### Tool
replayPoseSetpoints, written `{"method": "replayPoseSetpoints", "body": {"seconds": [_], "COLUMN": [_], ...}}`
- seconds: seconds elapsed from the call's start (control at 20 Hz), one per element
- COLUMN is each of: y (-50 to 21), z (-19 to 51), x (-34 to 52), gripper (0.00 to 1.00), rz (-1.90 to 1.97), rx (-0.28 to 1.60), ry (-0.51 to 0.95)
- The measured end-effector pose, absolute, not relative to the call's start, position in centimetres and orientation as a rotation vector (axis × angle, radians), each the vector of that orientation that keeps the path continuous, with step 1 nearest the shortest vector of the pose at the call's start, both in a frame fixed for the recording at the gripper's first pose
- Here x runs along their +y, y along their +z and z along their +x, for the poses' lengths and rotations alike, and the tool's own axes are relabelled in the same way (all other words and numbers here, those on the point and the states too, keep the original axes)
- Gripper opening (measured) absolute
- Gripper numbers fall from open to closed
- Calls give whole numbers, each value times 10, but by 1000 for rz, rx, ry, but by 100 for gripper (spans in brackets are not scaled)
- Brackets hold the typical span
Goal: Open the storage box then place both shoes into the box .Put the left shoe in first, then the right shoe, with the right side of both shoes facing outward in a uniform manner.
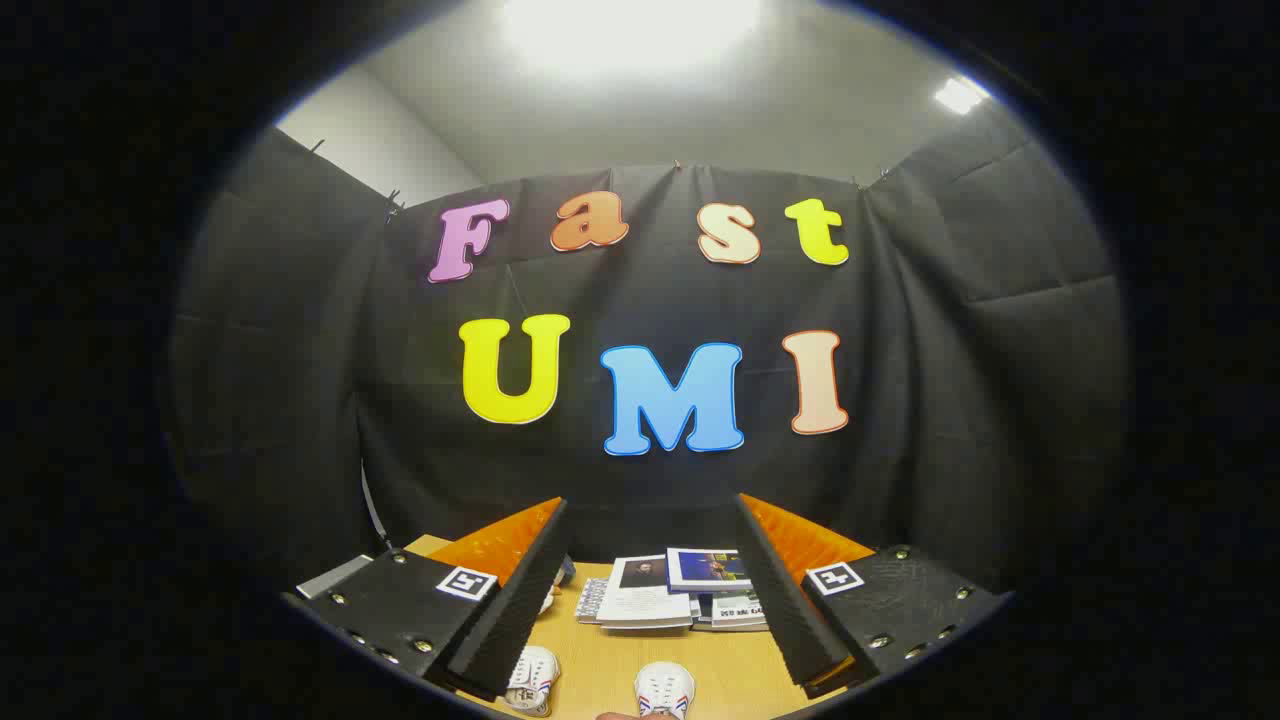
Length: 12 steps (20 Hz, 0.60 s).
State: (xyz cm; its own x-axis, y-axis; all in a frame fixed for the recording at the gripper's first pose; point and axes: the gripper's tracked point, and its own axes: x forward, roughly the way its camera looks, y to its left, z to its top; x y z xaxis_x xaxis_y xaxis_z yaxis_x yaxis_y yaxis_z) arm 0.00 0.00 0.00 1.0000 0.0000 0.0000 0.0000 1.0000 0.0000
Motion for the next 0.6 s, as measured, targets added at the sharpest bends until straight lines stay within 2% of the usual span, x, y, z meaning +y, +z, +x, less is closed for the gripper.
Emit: {"method": "replayPoseSetpoints", "body": {"seconds": [0.6], "y": [-12], "z": [-5], "x": [18], "gripper": [97], "rz": [-25], "rx": [3], "ry": [26]}}
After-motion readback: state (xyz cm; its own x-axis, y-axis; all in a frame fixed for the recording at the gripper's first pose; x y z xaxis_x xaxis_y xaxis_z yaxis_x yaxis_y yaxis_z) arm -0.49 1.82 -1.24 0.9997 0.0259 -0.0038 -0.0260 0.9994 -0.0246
